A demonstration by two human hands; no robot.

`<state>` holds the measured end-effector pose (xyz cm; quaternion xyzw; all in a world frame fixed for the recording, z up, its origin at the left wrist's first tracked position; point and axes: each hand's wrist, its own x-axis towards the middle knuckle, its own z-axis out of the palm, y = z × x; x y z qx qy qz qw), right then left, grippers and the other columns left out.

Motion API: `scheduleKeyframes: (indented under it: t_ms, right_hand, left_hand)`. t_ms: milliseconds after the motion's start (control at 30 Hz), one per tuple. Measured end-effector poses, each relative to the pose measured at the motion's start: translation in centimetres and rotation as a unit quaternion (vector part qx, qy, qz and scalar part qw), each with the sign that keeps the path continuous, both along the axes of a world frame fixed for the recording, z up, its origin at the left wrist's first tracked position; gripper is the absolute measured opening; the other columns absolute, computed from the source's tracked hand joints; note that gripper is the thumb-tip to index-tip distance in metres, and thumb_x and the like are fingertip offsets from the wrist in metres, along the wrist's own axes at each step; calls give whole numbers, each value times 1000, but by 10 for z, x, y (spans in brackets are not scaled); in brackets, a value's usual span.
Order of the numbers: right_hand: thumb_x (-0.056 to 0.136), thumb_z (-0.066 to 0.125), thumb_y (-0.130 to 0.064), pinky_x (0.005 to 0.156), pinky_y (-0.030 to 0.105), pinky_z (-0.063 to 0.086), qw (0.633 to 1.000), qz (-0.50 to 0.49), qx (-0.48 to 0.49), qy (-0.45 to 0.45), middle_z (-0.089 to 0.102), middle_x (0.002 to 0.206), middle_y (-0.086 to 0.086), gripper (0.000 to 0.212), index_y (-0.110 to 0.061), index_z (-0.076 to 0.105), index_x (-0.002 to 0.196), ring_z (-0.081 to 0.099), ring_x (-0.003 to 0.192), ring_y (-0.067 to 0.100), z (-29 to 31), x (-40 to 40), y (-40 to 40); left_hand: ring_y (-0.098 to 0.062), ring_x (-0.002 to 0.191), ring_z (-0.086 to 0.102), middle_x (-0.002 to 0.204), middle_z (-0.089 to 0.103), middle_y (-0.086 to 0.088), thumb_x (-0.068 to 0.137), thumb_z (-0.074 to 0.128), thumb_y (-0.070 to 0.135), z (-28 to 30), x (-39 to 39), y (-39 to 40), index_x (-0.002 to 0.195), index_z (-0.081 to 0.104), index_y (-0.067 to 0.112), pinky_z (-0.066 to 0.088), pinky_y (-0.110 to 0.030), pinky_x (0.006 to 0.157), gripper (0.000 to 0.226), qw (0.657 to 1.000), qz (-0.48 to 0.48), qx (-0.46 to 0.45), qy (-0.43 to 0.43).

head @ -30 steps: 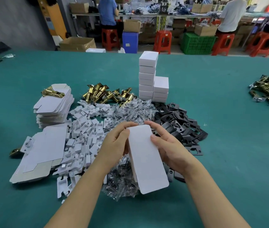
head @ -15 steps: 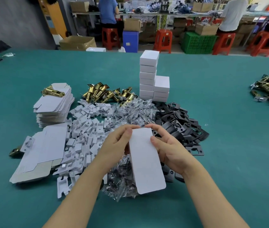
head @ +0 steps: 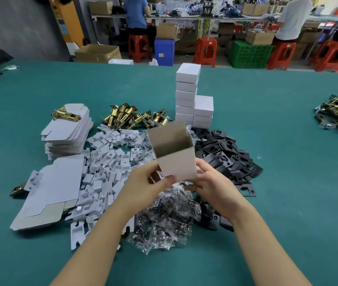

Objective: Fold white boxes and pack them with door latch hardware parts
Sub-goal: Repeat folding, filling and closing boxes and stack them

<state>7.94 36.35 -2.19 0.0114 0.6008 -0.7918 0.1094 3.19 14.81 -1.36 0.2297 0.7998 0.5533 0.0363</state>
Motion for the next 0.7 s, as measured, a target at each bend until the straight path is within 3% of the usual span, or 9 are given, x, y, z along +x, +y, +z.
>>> scheduleKeyframes:
  t_ms: [100, 200, 300, 367, 467, 600, 700]
  right_hand:
    - [91, 67, -22, 109, 45, 49, 998, 34, 20, 48, 63, 139, 14, 55, -30, 55, 144, 59, 129, 36, -3, 4, 3]
    - [92, 76, -38, 97, 47, 57, 997, 27, 38, 59, 67, 135, 9, 52, -31, 57, 141, 65, 123, 33, -1, 3, -2]
    - [93, 74, -30, 83, 43, 62, 996, -38, 37, 66, 71, 127, 5, 37, -33, 65, 129, 70, 114, 29, -3, -2, -7]
    - [90, 73, -28, 88, 44, 61, 990, -107, 55, 72, 74, 121, 1, 32, -35, 69, 121, 71, 112, 24, -9, -7, -7]
    - [93, 73, -26, 95, 39, 58, 978, -175, 82, 76, 75, 117, -4, 32, -28, 64, 124, 70, 112, 20, -19, -17, -7]
    - [85, 73, -37, 84, 25, 58, 968, -213, 101, 84, 76, 115, -9, 38, -27, 64, 121, 71, 106, 11, -27, -30, -9]
    - [83, 73, -38, 79, 19, 56, 966, -215, 115, 87, 76, 110, -14, 36, -32, 64, 117, 72, 100, 6, -34, -38, -12]
  left_hand:
    - [-5, 69, 66, 91, 75, 13, 79, 70, 61, 0, -1, -4, 110, 66, 58, 52, -18, 60, 31, 997, -48, -20, -49]
    - [-3, 79, 70, 97, 74, 21, 78, 67, 67, 1, -1, -4, 109, 63, 62, 53, -16, 64, 31, 991, -89, -80, -53]
    - [-1, 72, 68, 91, 72, 18, 86, 64, 66, 2, -3, 0, 109, 58, 53, 55, -18, 59, 27, 995, -21, -92, -12]
    - [-4, 71, 65, 88, 68, 16, 88, 58, 61, 4, -8, 3, 106, 58, 42, 55, -19, 59, 26, 999, 41, -23, -8]
    - [-3, 71, 62, 84, 66, 5, 98, 62, 34, 7, -27, 7, 96, 59, 30, 54, -18, 63, 6, 992, 122, 25, -11]
    - [1, 70, 64, 87, 70, 6, 98, 63, 19, 8, -75, 12, 92, 64, 22, 51, -16, 60, 7, 987, 155, -43, -14]
    - [4, 43, 51, 81, 69, 2, 102, 58, 20, 3, -128, 17, 94, 69, 17, 38, -14, 40, 14, 974, 187, -125, 3]
